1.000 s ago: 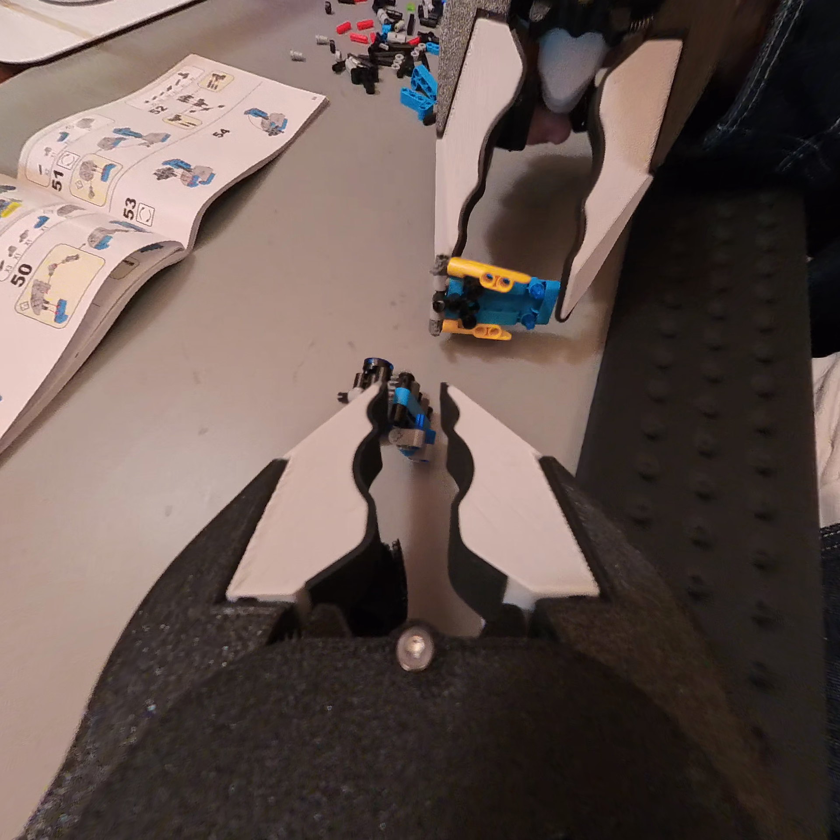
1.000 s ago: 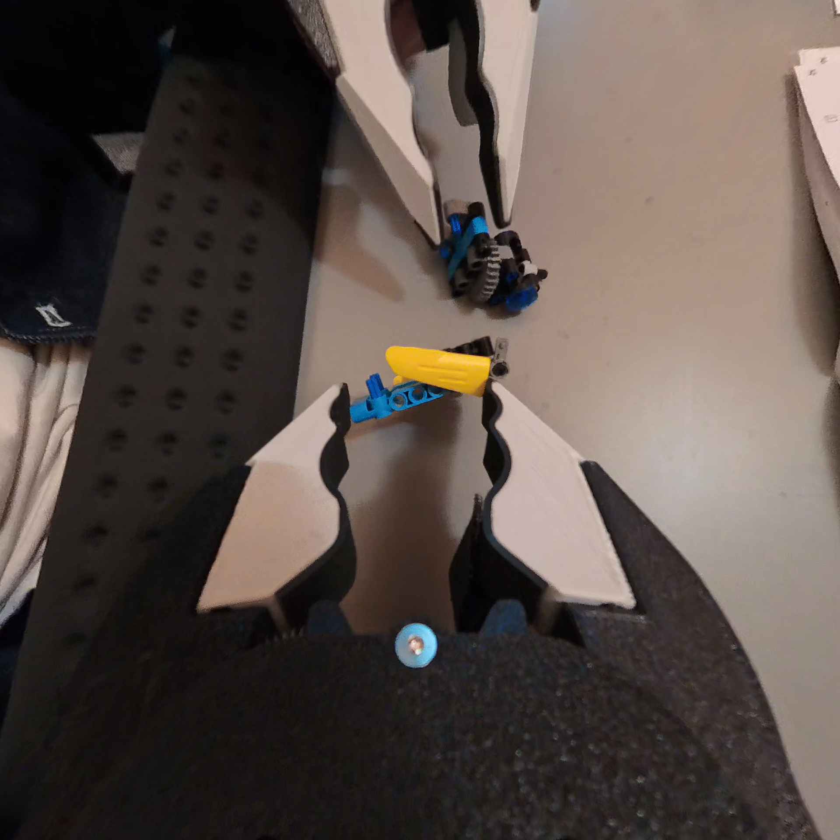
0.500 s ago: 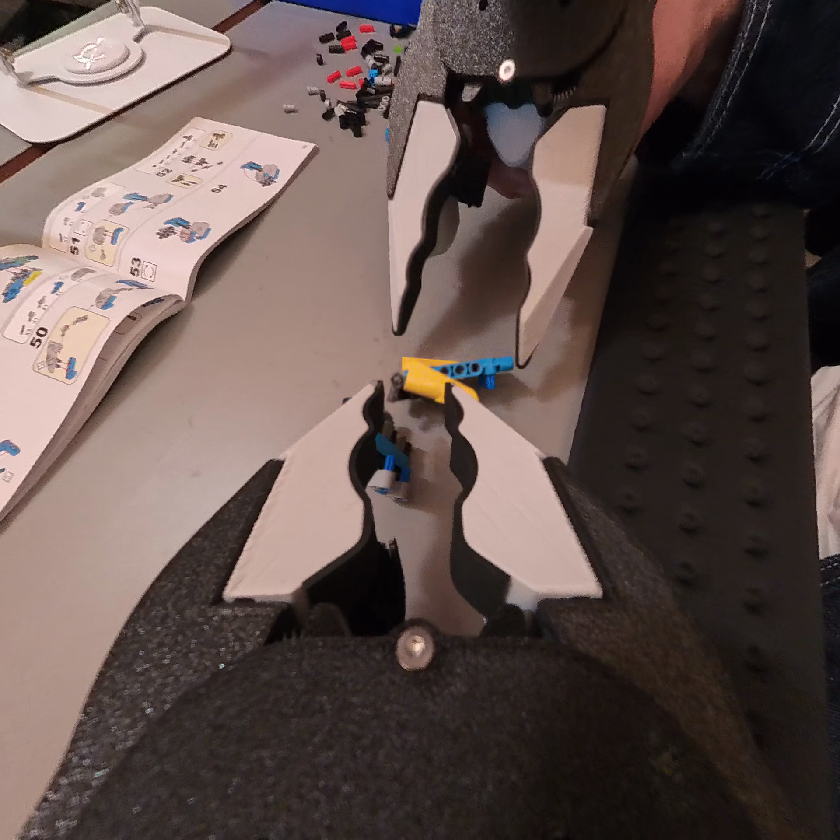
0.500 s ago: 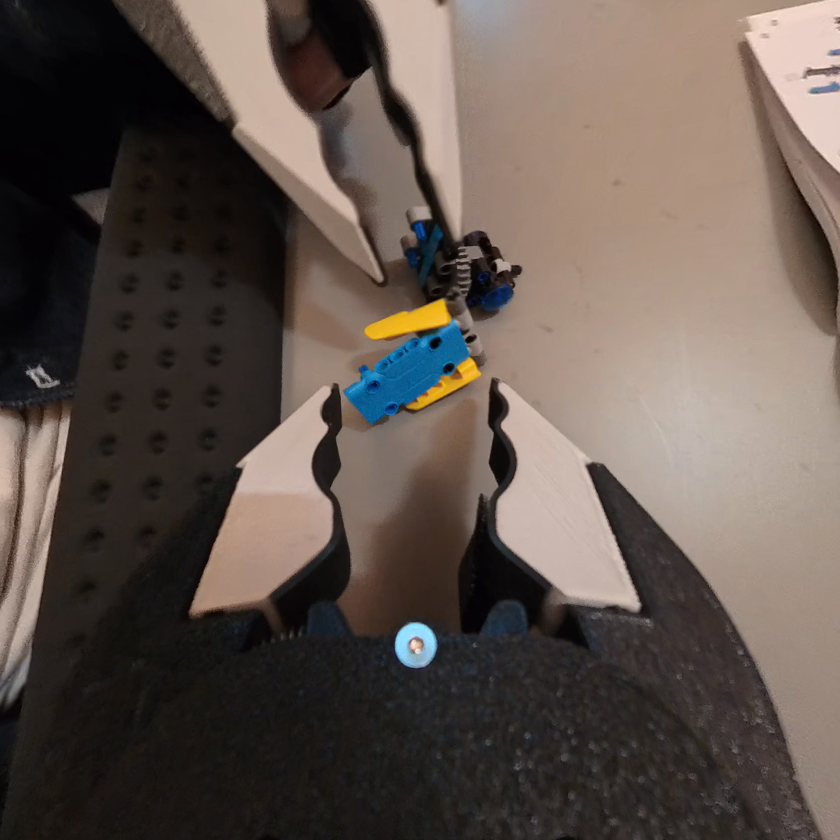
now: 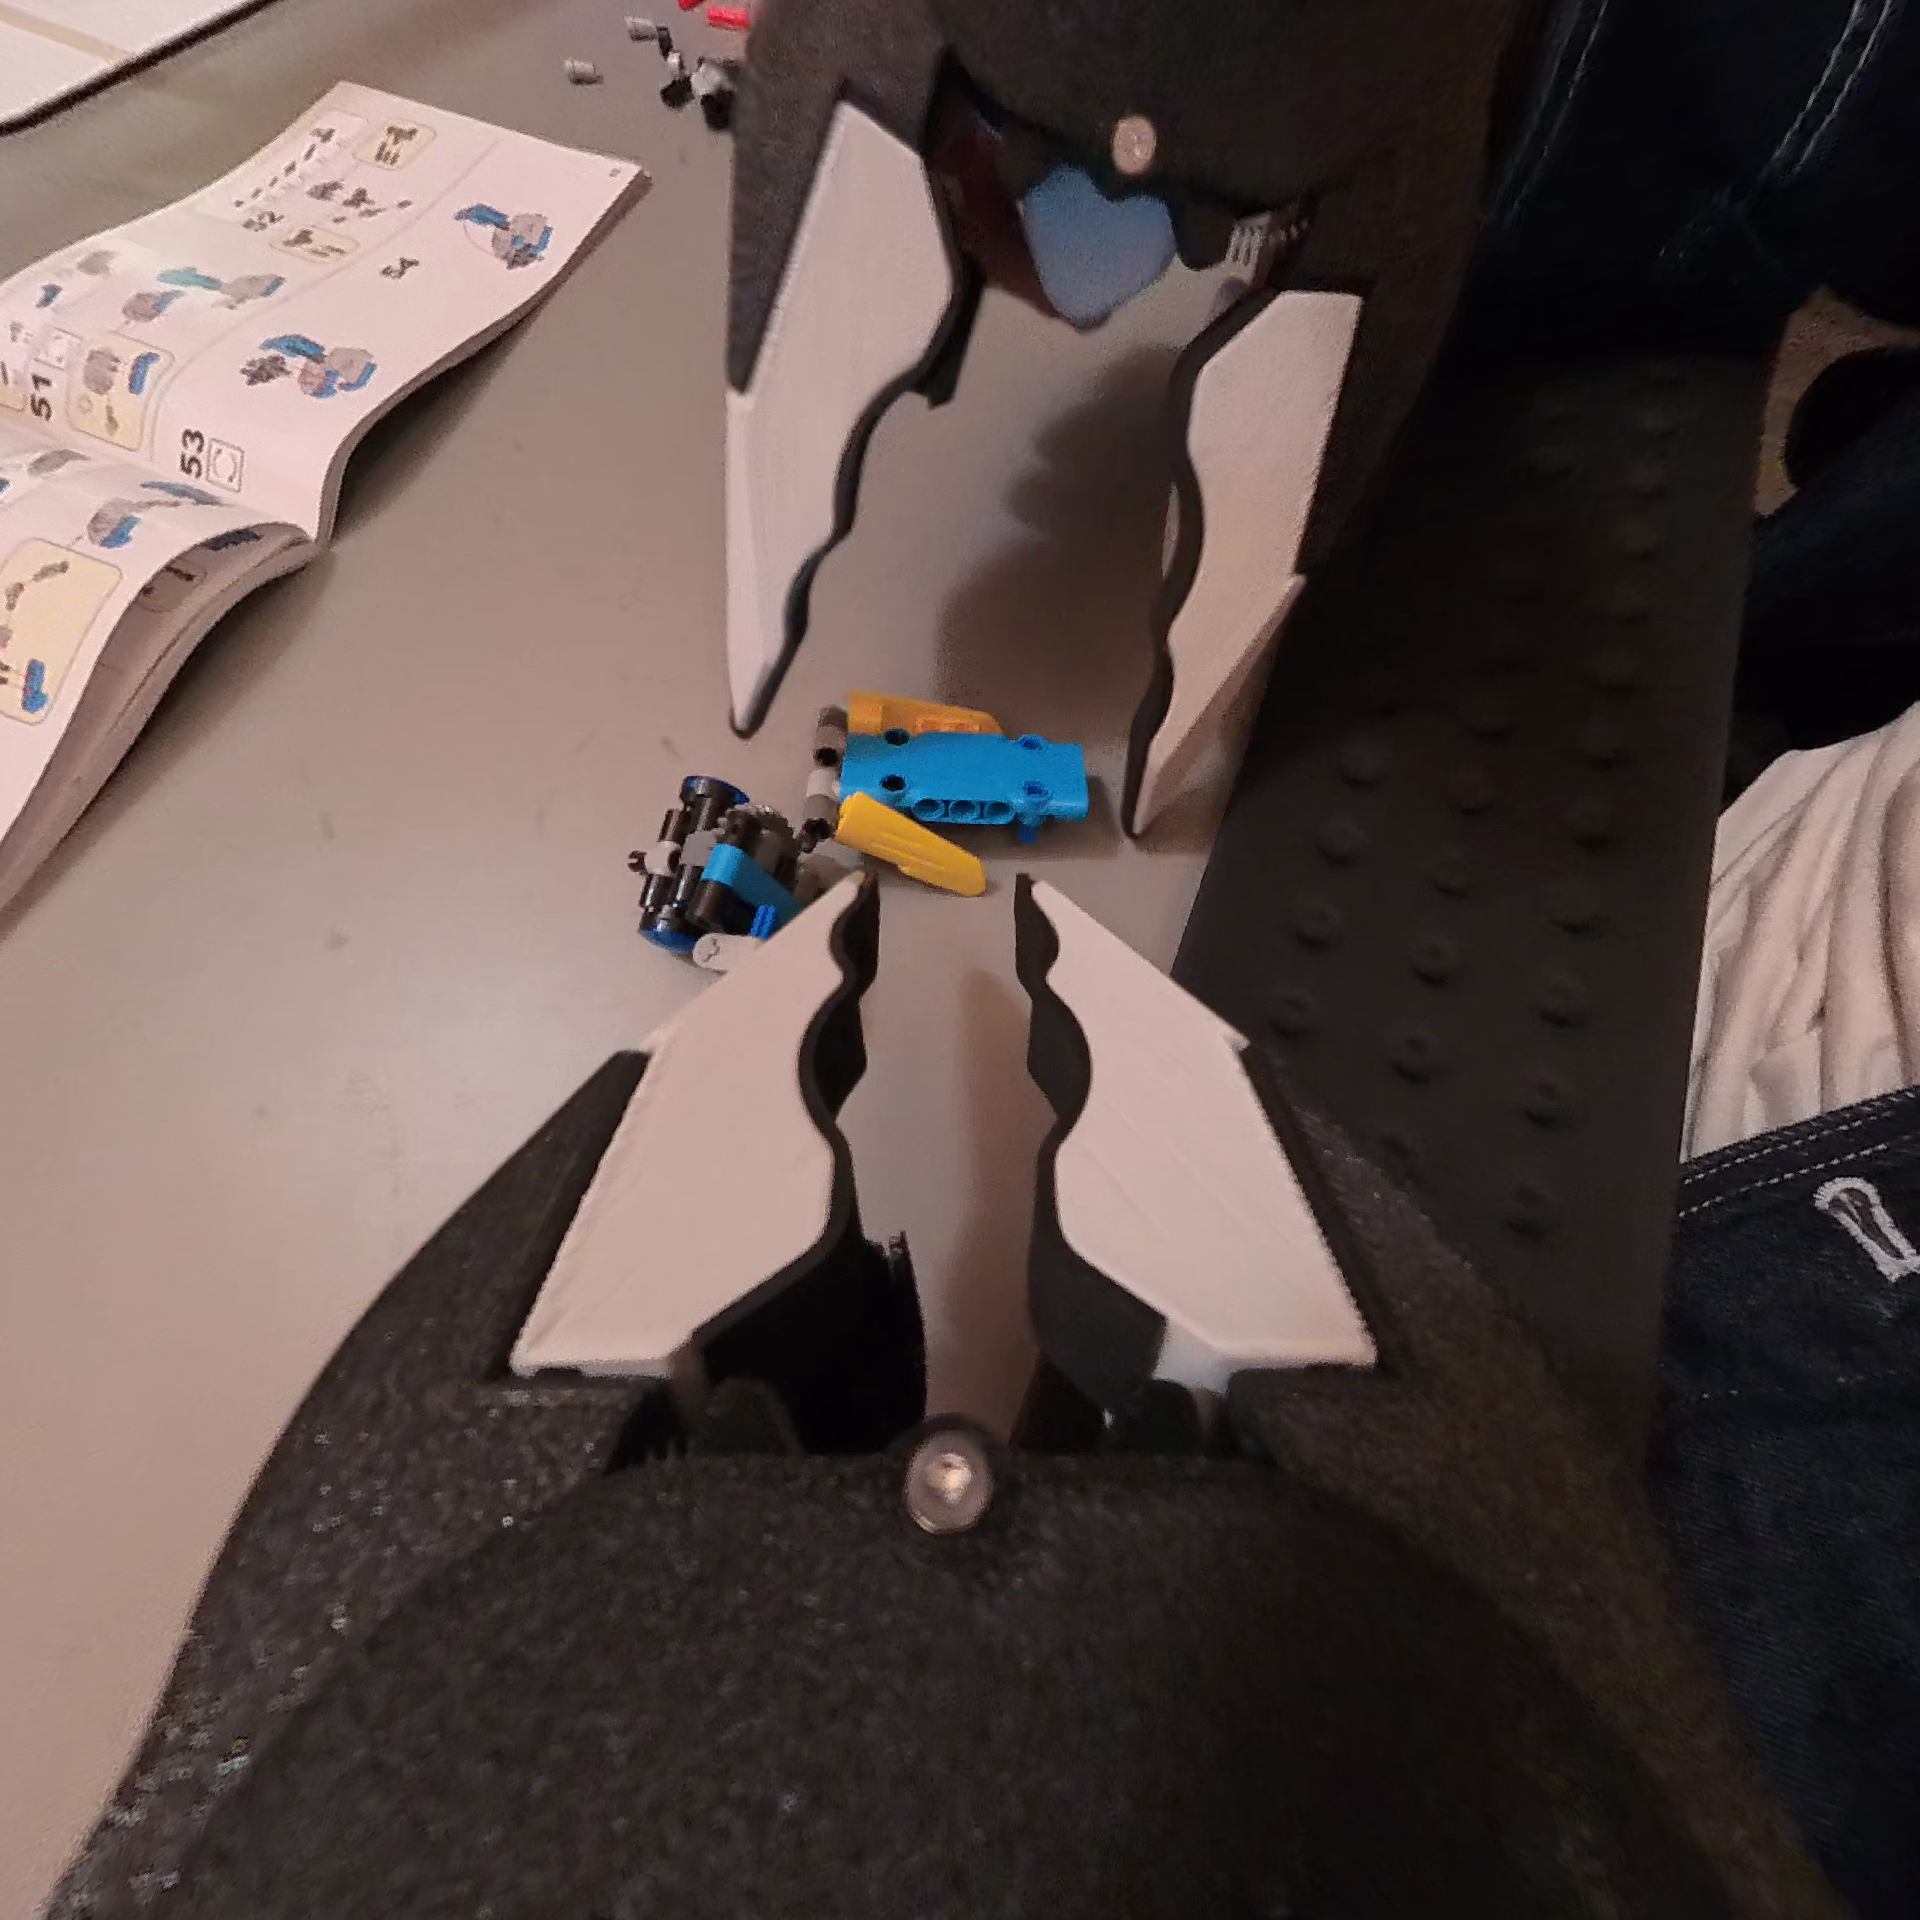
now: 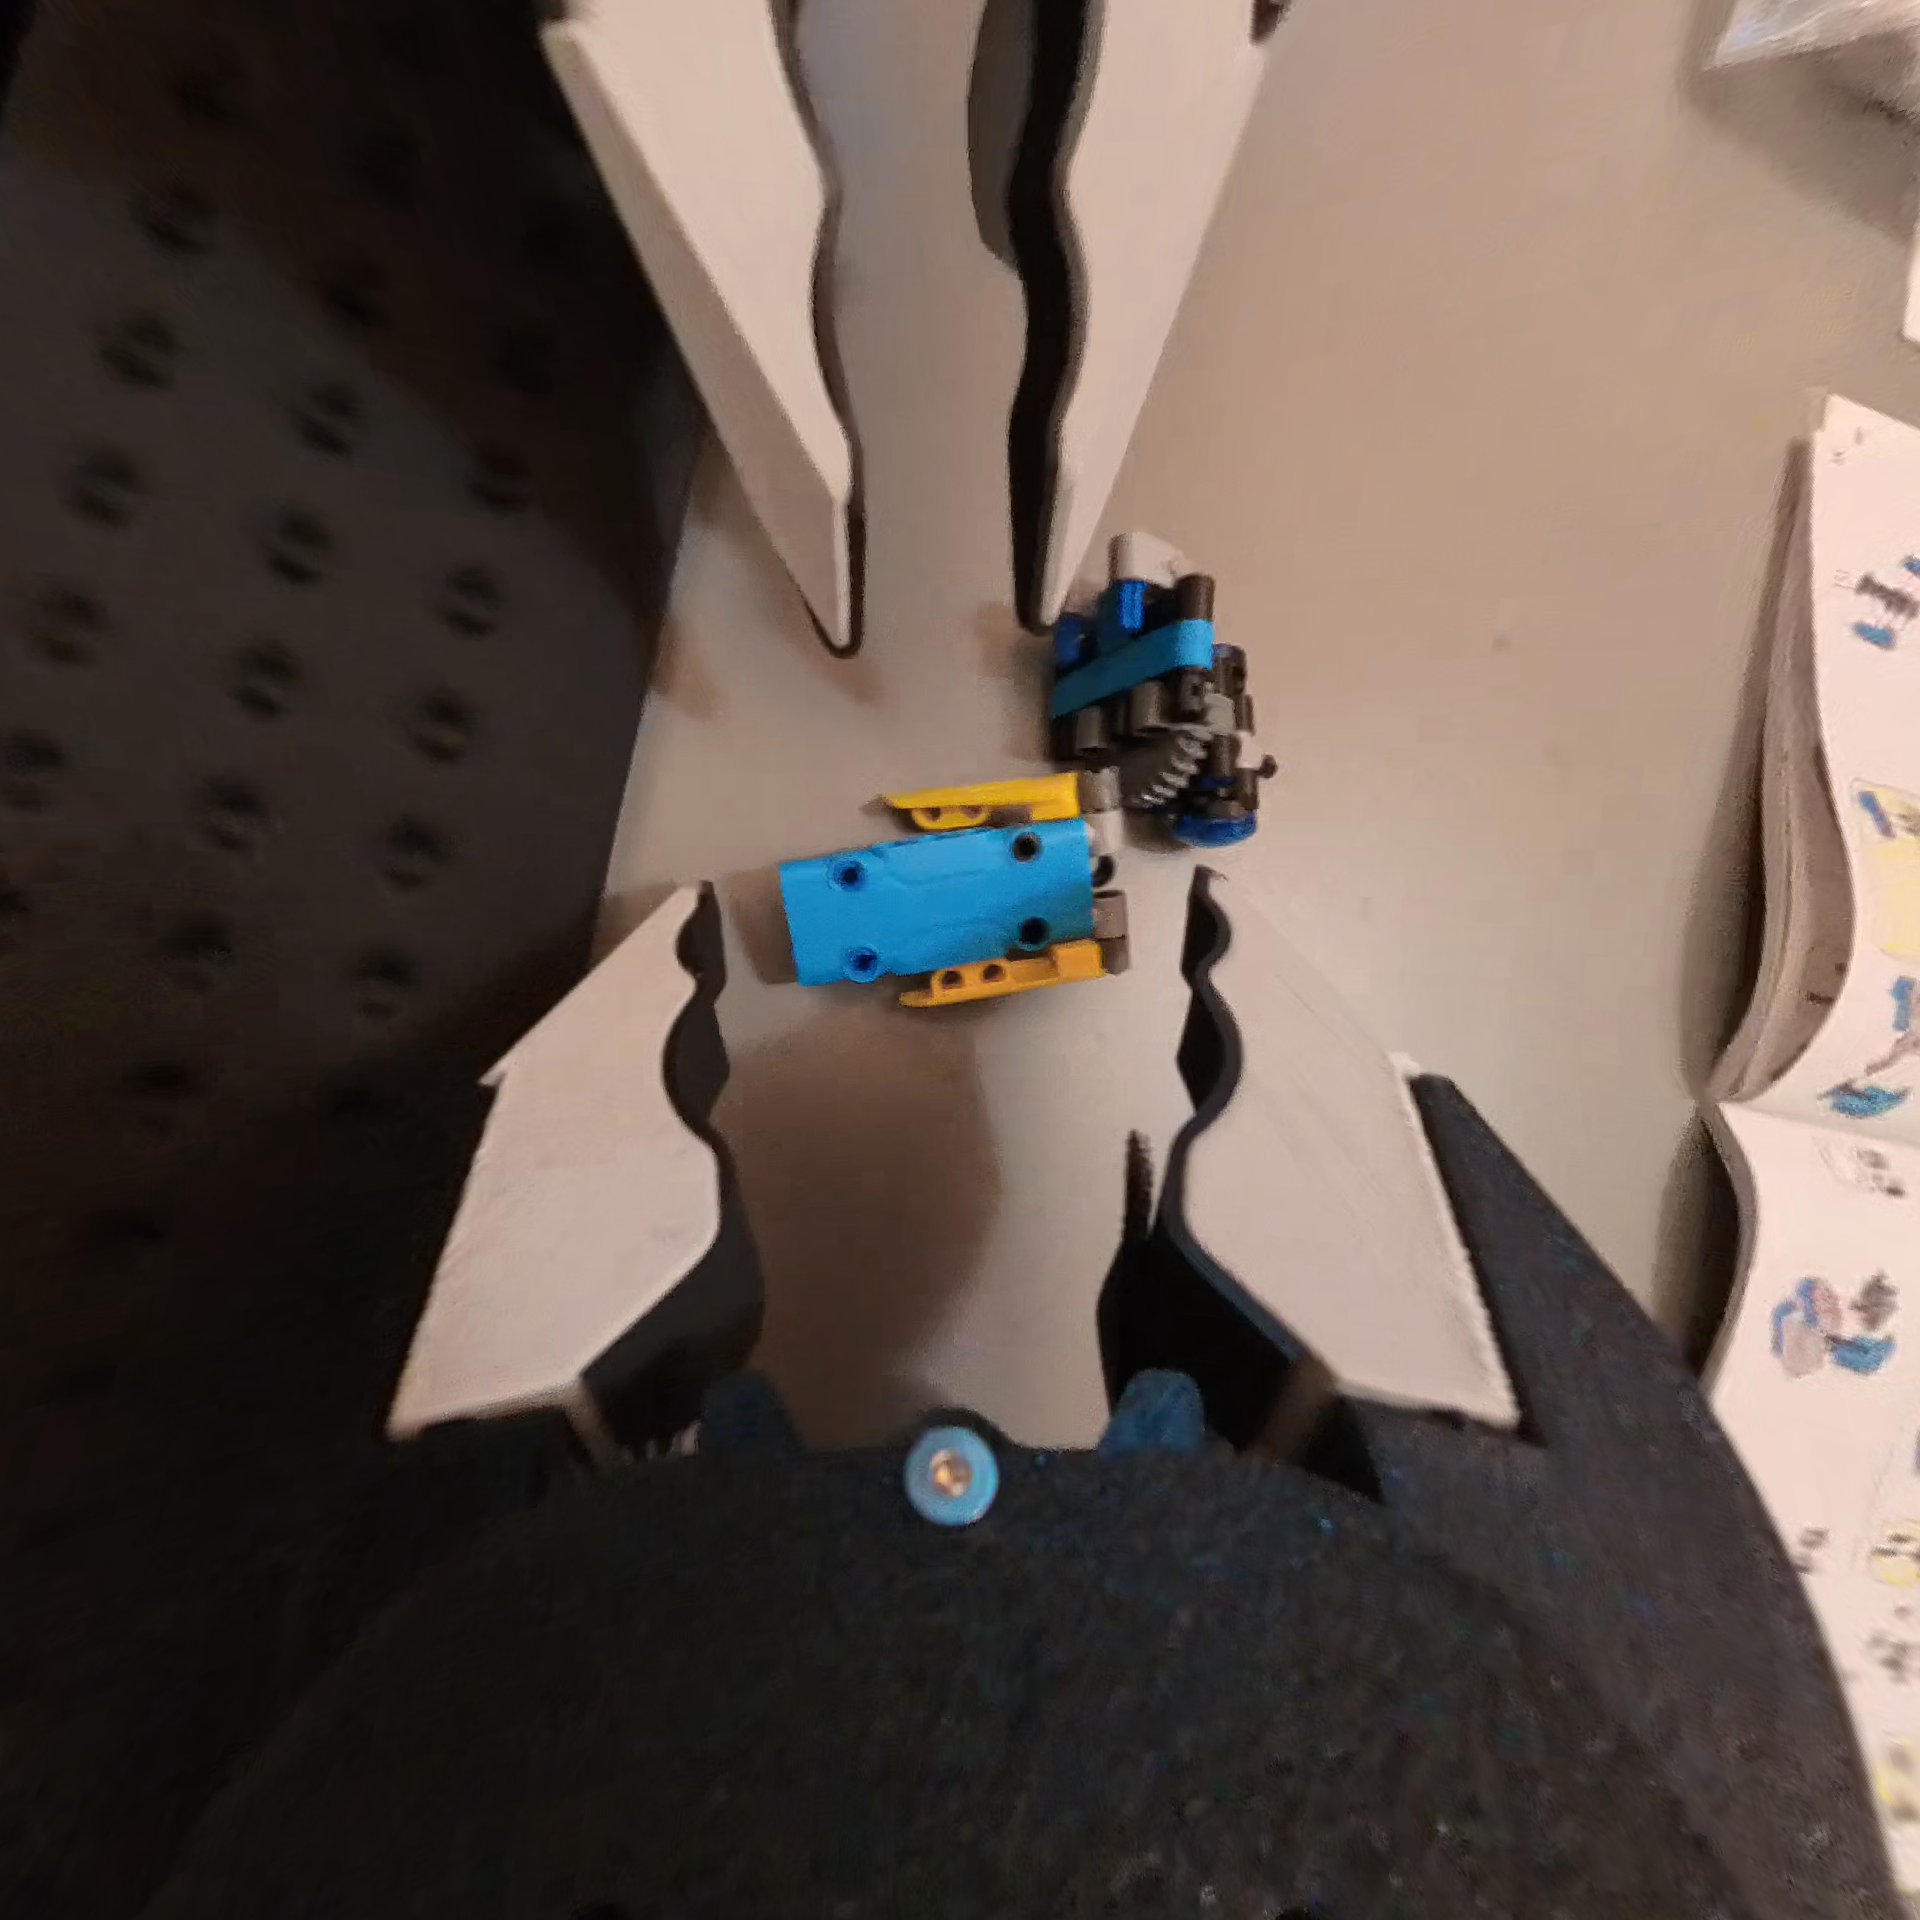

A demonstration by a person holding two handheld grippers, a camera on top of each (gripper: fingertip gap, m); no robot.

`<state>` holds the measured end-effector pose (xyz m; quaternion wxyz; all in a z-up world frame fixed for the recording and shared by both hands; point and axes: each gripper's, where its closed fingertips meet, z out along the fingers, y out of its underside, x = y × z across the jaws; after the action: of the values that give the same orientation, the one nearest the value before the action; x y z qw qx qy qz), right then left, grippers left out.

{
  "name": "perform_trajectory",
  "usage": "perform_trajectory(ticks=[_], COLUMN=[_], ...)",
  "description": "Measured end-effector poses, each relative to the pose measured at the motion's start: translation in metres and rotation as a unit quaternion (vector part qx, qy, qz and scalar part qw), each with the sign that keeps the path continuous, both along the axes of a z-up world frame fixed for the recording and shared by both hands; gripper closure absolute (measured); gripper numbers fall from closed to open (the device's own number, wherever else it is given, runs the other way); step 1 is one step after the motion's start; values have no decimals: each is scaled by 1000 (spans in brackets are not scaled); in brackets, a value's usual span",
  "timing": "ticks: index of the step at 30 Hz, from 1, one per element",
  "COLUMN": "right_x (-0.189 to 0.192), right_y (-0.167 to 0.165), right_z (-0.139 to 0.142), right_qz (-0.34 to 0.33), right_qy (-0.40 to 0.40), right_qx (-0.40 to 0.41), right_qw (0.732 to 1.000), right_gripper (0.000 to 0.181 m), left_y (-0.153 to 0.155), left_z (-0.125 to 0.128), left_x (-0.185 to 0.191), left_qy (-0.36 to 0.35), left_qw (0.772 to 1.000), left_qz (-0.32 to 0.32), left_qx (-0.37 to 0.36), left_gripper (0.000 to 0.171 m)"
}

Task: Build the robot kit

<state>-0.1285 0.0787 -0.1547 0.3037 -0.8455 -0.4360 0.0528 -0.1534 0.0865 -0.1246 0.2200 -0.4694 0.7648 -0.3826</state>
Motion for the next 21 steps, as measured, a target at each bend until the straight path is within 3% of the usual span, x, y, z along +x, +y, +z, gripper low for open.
perform_trajectory(ticks=[2, 4, 5, 8, 11, 14, 16, 18, 21], right_x=[-1, -2, -4, -1, 4, 1, 1, 0, -2], right_y=[1, -1, -1, 3, 15, 23, 21, 21, 20], right_z=[-4, -8, -8, -7, 10, 39, 45, 53, 60], right_qz=[28, 43, 47, 39, 3, -23, -22, -20, -22], right_qy=[-8, -7, -4, -20, -21, -21, -64, -94, -98], right_qx=[-36, -66, -70, -48, 41, 154, 197, 244, 268], right_qw=[999, 997, 996, 998, 999, 988, 978, 965, 958], right_gripper=[93, 113, 113, 114, 114, 114, 114, 114, 114], left_y=[0, -1, -2, -5, 1, 7, 6, 4, 5], left_z=[-3, -6, -7, -1, 6, 17, 37, 36, 42], left_x=[-2, -3, -3, 2, 15, 24, 27, 26, 27], left_qy=[16, 34, 46, 62, 62, 35, -8, 4, -13], left_qw=[1000, 999, 999, 994, 979, 970, 963, 964, 961], left_qz=[6, 11, 18, 55, 113, 136, 132, 129, 133], left_qx=[7, 12, 4, -76, -160, -198, -234, -233, -244], left_gripper=[146, 146, 146, 146, 138, 131, 141, 149, 146])
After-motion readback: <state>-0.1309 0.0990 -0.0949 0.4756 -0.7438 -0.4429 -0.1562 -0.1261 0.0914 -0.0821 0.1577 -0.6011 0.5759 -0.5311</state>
